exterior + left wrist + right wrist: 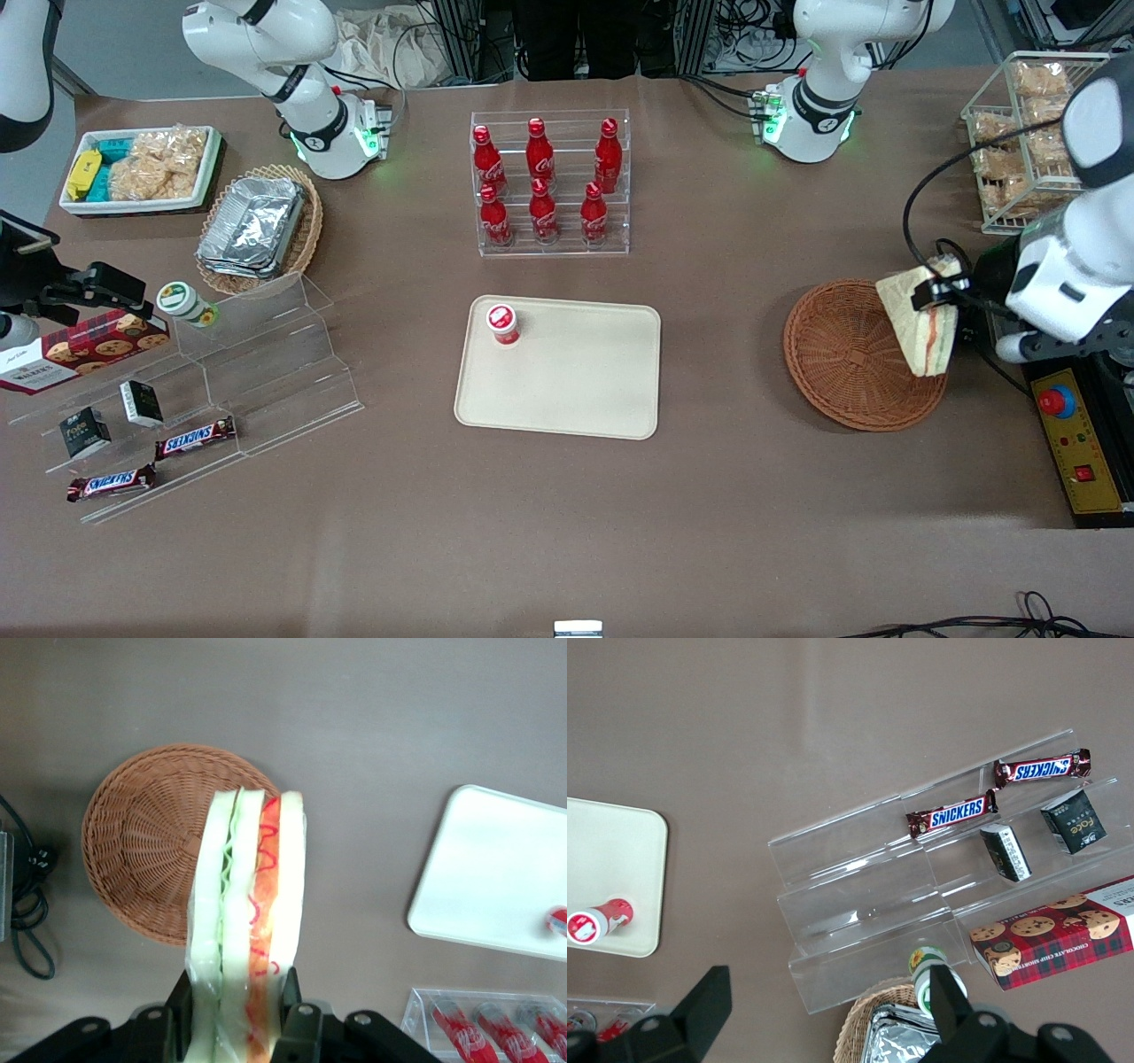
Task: Place sandwich from basket to tray
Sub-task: 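Lift the sandwich up out of the basket with the left gripper, then carry the sandwich over the cream tray and lower it down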
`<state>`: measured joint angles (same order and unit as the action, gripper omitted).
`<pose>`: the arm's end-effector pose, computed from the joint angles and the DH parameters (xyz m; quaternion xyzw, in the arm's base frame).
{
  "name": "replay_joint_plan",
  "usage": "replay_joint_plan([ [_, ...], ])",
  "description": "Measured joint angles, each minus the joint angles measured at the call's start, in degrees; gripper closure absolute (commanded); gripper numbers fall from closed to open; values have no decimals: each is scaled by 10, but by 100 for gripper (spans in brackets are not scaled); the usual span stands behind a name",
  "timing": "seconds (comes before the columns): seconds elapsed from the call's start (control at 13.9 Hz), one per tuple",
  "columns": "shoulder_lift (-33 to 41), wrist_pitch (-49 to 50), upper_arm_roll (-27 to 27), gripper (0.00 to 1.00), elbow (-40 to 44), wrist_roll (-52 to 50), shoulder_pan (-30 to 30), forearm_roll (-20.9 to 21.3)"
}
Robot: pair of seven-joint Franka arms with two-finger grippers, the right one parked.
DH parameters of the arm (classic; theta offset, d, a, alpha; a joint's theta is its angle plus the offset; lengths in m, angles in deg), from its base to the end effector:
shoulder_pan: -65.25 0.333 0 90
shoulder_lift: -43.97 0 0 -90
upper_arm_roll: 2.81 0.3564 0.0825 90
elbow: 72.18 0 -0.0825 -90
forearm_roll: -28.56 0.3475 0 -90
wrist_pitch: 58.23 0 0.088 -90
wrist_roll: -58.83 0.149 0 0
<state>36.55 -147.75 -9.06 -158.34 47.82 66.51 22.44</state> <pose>0.5538 -0.0603 0.5830 0.9961 0.0540 -0.0430 0.0549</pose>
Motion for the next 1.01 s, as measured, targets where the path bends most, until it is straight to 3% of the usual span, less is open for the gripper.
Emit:
replay_joint_plan([
  [0.22,0,33,-59,58,53,-32,-2,-1],
  [0.58,-20,7,-209,58,65,-214,-12,-1],
  [0.72,-48,-47,-229,58,64,-258,-42,10],
  [1.01,-165,-160,-230,57,59,-292,-121,74],
])
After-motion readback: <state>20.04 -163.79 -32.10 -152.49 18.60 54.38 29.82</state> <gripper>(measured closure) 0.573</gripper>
